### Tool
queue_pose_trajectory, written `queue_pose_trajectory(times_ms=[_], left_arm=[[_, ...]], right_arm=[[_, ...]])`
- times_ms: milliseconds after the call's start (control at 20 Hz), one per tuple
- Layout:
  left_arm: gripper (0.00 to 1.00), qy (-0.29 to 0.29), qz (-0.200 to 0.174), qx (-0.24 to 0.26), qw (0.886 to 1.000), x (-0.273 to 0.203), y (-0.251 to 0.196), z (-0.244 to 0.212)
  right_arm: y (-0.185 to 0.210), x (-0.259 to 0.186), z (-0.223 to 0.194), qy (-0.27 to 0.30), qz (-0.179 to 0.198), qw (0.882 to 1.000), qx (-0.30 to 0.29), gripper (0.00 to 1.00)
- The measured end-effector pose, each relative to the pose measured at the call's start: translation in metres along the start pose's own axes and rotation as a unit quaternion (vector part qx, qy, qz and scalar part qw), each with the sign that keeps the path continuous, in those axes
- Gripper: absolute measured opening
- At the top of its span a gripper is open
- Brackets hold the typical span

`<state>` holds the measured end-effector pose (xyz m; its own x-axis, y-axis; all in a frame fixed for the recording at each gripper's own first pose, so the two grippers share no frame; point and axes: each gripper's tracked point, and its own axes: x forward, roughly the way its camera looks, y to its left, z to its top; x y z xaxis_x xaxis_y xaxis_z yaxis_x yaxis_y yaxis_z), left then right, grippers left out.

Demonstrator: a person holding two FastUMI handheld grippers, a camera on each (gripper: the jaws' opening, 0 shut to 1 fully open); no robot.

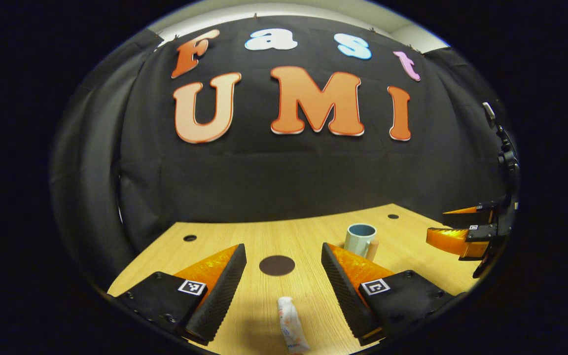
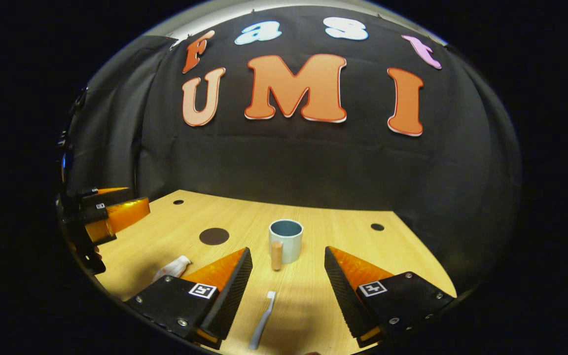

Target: Put the toothbrush and toothpaste on the desktop into the cup, then pick up the cup and place it on the coaster on the desktop.

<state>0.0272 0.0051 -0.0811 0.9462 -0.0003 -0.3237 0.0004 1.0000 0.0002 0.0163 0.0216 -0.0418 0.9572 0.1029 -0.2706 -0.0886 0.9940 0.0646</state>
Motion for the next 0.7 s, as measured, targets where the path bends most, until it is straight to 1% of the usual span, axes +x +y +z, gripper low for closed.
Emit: queue_pose_trajectory(times_ms=[50, 100, 200, 300, 350, 450, 550, 600, 650, 700], left_arm=[[0.99, 0.021, -0.001, 0.002, 1.000, 0.004, 0.001, -0.008], [0.99, 0.042, -0.003, 0.003, 0.999, 0.009, -0.001, -0.018], [0.99, 0.085, -0.012, -0.008, 0.996, 0.016, -0.002, -0.041], [0.99, 0.125, -0.015, -0.019, 0.992, 0.023, -0.003, -0.063], [0.99, 0.143, -0.016, -0.021, 0.989, 0.025, -0.003, -0.071], [0.99, 0.181, -0.019, -0.020, 0.983, 0.028, -0.001, -0.091], [1.00, 0.223, -0.015, -0.021, 0.975, 0.029, -0.001, -0.099], [0.98, 0.240, -0.016, -0.023, 0.970, 0.027, 0.000, -0.097], [0.98, 0.252, -0.017, -0.022, 0.967, 0.028, -0.001, -0.092], [0.98, 0.265, -0.018, -0.019, 0.964, 0.027, -0.002, -0.089]], right_arm=[[-0.001, 0.003, -0.006, 0.015, 0.001, 1.000, 0.001, 0.88], [-0.003, 0.006, -0.012, 0.029, 0.000, 1.000, 0.001, 0.86], [-0.008, 0.016, -0.026, 0.064, -0.007, 0.998, 0.004, 0.82], [-0.006, 0.021, -0.044, 0.103, -0.002, 0.995, 0.013, 0.79], [-0.004, 0.023, -0.052, 0.120, 0.001, 0.993, 0.017, 0.75], [-0.001, 0.027, -0.063, 0.151, 0.007, 0.988, 0.020, 0.72], [0.001, 0.031, -0.077, 0.180, 0.009, 0.983, 0.018, 0.69], [0.004, 0.032, -0.083, 0.196, 0.014, 0.980, 0.017, 0.67], [0.008, 0.033, -0.089, 0.211, 0.021, 0.977, 0.019, 0.64], [0.009, 0.034, -0.092, 0.224, 0.027, 0.974, 0.021, 0.62]])
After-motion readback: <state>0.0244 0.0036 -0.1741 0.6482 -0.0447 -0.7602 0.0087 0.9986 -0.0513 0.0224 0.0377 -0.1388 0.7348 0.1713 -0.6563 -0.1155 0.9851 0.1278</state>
